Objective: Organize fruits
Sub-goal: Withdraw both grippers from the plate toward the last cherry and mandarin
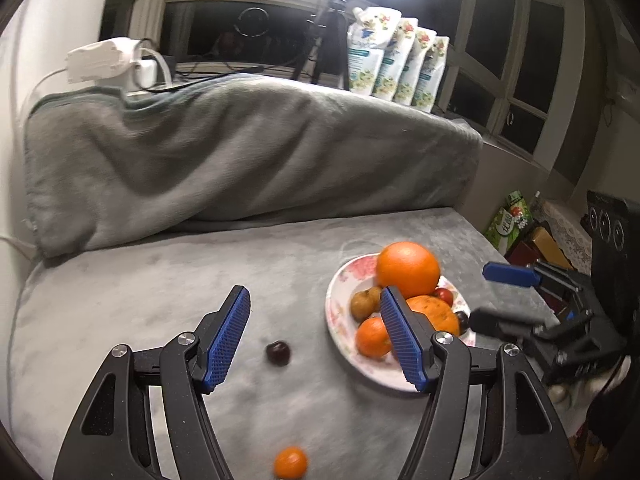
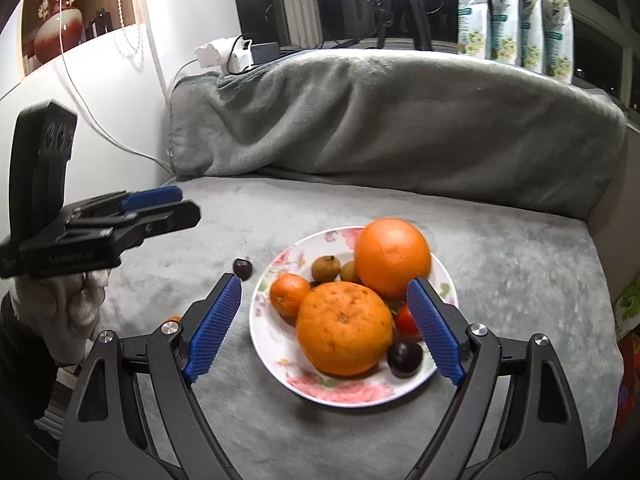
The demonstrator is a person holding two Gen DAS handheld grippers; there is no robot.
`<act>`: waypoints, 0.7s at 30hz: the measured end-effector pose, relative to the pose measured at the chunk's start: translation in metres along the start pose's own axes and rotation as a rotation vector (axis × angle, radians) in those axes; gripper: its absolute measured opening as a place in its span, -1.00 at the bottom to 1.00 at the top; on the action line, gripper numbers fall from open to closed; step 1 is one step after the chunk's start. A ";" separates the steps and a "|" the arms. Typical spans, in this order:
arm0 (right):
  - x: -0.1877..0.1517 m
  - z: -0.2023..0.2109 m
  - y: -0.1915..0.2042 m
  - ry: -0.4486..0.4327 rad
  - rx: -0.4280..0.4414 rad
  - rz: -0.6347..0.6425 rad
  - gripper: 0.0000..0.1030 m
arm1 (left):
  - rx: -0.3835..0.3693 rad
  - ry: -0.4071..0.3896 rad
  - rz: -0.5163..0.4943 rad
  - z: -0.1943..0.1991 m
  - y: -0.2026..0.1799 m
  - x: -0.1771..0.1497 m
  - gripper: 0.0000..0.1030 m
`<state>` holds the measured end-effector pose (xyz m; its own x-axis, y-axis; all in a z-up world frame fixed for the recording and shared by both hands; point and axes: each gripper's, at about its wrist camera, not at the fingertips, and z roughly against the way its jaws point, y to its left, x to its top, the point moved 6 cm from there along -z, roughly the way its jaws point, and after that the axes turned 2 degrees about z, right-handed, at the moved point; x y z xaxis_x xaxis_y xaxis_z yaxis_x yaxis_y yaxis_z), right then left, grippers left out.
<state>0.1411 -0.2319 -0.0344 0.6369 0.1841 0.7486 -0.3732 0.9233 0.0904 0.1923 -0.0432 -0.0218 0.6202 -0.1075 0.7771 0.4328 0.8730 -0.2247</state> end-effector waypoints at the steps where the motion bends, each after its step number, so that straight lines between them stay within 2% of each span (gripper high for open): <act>1: 0.003 -0.002 0.002 0.007 0.003 0.004 0.70 | 0.006 -0.002 0.004 0.003 0.004 -0.002 0.31; 10: 0.017 -0.022 0.026 0.044 0.068 0.038 0.70 | 0.083 -0.012 0.040 0.031 0.039 -0.028 0.31; 21: 0.025 -0.046 0.055 0.073 0.139 0.098 0.70 | 0.123 0.018 0.052 0.042 0.047 -0.061 0.30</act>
<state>0.1675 -0.1612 -0.0414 0.6380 0.2994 0.7094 -0.5223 0.8452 0.1131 0.1472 0.0240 -0.0553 0.6520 -0.0678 0.7551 0.3170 0.9291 -0.1903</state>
